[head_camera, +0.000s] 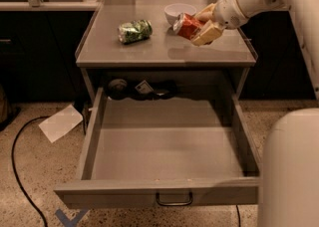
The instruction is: Place coke can into top drawer
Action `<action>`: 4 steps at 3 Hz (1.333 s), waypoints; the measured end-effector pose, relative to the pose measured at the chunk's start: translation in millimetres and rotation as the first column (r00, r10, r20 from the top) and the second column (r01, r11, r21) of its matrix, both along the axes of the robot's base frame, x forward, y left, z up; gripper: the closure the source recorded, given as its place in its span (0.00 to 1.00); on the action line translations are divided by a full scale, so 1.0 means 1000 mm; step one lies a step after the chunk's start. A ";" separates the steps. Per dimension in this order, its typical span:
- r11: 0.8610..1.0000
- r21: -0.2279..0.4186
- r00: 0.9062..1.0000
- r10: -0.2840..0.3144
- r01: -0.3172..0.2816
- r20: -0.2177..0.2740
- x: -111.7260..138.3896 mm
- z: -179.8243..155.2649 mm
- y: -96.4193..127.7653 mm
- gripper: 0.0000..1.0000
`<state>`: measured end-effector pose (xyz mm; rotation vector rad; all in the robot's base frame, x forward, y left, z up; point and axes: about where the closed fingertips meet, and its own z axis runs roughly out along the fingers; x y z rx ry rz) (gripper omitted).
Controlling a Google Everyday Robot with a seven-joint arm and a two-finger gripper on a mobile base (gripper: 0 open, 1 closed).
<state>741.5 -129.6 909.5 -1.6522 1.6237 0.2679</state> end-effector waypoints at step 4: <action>0.998 0.055 0.998 0.024 -0.021 -0.059 -0.066 -0.015 0.022 1.00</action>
Offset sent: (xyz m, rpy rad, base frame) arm -0.0338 0.0067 0.0172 0.0424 -0.0178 0.0098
